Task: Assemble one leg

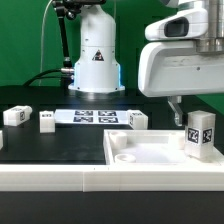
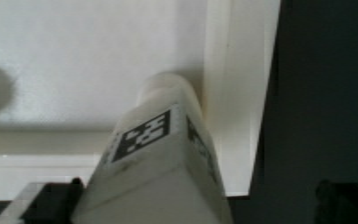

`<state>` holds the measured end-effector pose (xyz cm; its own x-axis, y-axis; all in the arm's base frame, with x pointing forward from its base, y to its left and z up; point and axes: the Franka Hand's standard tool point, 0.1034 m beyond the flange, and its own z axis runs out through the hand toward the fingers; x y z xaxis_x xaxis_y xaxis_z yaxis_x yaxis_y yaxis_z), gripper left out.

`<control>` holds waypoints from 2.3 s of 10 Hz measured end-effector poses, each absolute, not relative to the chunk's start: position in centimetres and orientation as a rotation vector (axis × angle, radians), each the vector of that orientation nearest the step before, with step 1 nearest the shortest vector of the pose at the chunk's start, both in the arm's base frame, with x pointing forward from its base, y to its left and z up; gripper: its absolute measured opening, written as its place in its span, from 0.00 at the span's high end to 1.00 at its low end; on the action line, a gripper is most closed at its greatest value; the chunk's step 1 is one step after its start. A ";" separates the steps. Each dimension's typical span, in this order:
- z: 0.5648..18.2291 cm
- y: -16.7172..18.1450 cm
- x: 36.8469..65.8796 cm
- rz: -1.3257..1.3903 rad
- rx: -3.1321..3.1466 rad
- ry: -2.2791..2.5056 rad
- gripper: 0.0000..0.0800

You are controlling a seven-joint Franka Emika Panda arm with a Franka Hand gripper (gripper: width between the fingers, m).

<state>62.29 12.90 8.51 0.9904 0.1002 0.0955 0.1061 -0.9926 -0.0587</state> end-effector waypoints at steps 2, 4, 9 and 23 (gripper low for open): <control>8.5 12.8 62.3 -0.143 -3.070 -0.178 0.34; 8.5 12.5 62.4 -0.146 -3.073 -0.174 0.51; 8.5 11.7 62.6 -0.133 -3.012 0.439 0.63; 8.5 11.4 62.4 -0.080 -2.903 0.950 0.19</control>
Offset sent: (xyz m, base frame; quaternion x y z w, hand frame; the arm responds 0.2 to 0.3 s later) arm 0.0000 0.0000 0.0000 0.0000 0.0000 0.0000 1.0000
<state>62.45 11.39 8.55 0.8058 -0.5917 0.0232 -0.5872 -0.8035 -0.0981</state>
